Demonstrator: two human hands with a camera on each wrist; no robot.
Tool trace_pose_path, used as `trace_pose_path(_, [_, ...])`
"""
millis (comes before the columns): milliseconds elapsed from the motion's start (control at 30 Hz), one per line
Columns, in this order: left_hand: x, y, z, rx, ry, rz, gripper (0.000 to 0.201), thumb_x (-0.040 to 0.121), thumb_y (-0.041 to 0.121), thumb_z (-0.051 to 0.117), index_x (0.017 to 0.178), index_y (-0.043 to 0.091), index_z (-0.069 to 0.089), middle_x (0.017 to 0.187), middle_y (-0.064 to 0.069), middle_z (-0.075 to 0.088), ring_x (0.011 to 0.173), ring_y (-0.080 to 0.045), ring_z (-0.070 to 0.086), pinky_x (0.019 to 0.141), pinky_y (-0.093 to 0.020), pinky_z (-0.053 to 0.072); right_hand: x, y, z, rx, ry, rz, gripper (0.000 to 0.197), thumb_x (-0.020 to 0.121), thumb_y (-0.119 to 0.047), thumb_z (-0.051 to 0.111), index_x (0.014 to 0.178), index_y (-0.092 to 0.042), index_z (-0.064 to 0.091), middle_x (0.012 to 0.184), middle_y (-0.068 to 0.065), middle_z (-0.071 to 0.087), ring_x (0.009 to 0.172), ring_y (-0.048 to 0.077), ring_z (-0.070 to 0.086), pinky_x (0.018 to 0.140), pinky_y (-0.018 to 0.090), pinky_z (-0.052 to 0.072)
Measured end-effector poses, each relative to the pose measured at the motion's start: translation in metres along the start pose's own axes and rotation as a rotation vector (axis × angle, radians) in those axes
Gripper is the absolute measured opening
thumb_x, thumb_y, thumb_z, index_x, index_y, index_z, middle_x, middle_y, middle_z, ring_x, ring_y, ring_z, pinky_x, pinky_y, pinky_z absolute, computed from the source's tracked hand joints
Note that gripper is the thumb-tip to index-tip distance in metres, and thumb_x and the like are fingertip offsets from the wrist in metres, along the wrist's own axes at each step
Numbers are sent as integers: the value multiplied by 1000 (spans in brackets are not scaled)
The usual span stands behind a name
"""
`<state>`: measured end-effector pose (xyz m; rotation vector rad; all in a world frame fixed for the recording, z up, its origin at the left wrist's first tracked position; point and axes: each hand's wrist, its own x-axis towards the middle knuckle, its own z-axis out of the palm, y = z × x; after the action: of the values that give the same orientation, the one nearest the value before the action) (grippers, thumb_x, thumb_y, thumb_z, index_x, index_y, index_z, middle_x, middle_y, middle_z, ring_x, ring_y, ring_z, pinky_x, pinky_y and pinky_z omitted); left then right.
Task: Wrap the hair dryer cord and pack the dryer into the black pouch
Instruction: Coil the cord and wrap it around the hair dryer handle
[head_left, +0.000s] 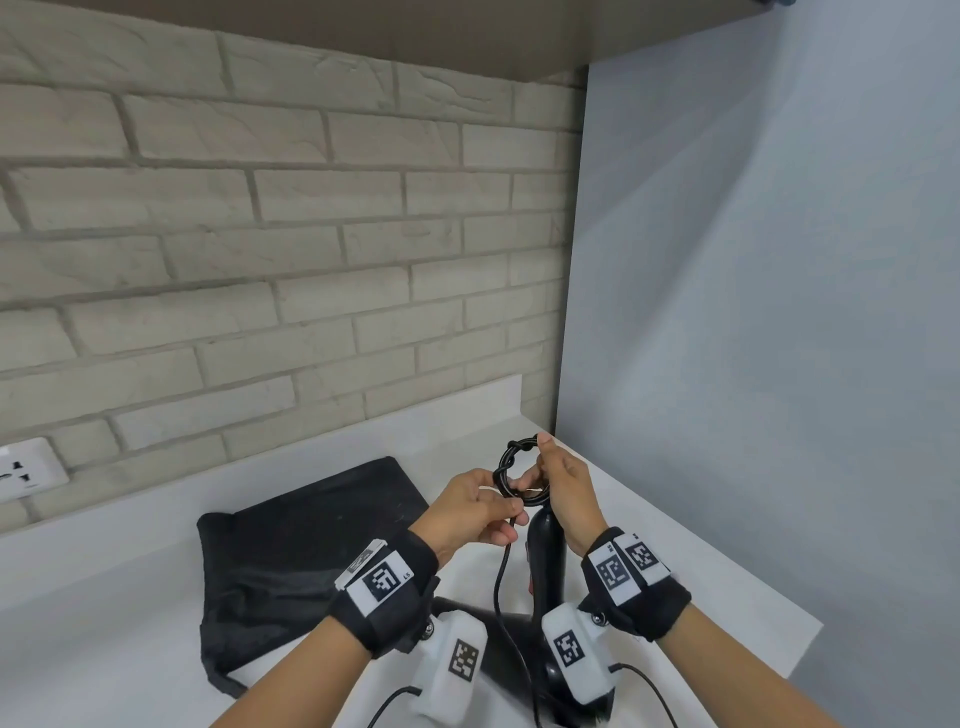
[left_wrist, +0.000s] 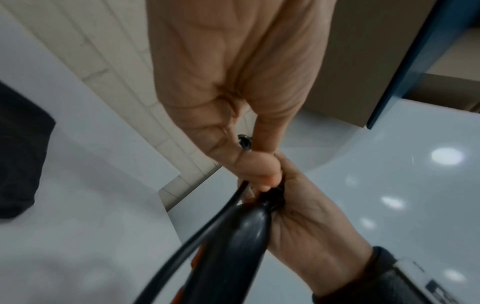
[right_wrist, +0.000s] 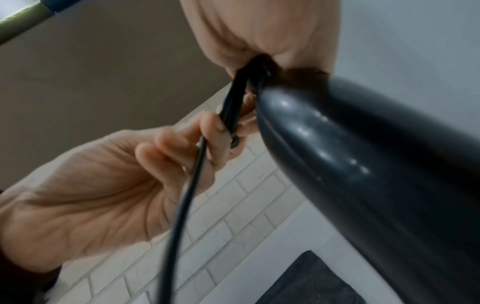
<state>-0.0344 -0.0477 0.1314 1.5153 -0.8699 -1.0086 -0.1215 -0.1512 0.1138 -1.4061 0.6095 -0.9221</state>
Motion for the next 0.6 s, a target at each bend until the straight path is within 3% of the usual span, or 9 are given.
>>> trace_pose_path(133, [2,-1,-1,21,27,42,24,87,3,59,107,5,48,76,-8,64,49,-8,60,52,-17,52,1,-3,-2,-57,-3,6,44,98,-34,38,62,-8,45,54,6,53,50,11,49,50,8,41])
trace_pose_path(233, [5,-3,1,35,46,91,22,87,1,59,104,6,45,75,-9,64,48,-8,60,52,-18,52,2,-5,-3,-99,-7,52,46,97,-39,37,60,-12,39,55,5,49,50,12,43,49,12,38])
trace_pose_path(467, [15,-6,4,106,66,177,21,88,-1,55,101,9,42,76,-8,62,46,-7,58,52,-18,52,7,-12,-10,-125,-86,173,45,97,-44,32,66,-12,39,60,5,52,46,16,53,45,15,42])
trace_pose_path(533, [16,-4,4,153,74,204,21,88,0,55,102,10,43,74,-5,64,46,-5,56,53,-16,48,10,-14,-12,-65,-89,192,41,98,-40,32,71,-12,43,55,5,53,43,17,55,48,20,48])
trace_pose_path(600, [17,-1,3,221,80,231,23,88,1,55,105,10,43,72,-2,64,47,0,54,54,-11,43,13,-17,-14,-37,-91,208,34,99,-35,31,80,-13,48,49,3,57,47,20,58,59,31,52])
